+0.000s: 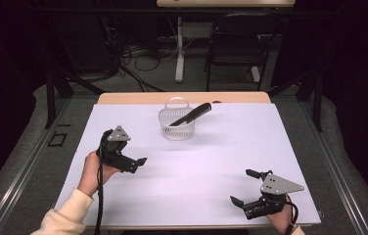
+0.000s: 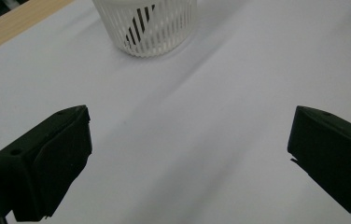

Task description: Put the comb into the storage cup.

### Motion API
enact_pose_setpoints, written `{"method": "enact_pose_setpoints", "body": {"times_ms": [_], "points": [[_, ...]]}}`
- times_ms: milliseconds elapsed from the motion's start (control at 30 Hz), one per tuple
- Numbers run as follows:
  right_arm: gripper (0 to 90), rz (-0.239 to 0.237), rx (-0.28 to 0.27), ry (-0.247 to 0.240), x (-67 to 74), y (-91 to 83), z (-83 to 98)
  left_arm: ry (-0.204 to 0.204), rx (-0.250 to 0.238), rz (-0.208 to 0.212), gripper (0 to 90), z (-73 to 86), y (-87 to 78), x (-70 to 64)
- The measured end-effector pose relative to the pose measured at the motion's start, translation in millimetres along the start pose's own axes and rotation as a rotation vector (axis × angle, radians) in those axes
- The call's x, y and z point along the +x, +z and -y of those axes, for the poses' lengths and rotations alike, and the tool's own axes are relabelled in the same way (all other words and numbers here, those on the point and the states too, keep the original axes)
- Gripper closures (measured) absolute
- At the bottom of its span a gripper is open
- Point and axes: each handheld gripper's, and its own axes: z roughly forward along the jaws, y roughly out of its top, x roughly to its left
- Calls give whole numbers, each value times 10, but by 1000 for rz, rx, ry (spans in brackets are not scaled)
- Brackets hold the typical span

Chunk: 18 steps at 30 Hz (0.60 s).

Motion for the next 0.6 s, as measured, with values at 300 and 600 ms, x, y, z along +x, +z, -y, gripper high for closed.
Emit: {"method": "enact_pose_setpoints", "body": {"times_ms": [300,600], "points": [[0,-2,1,-3,0,2,-1,-17,4,-8,0,148,-72,-46],[0,-1,0,-2,-2,6,0,-35,-8,-16,0,275,-119,-90]]}}
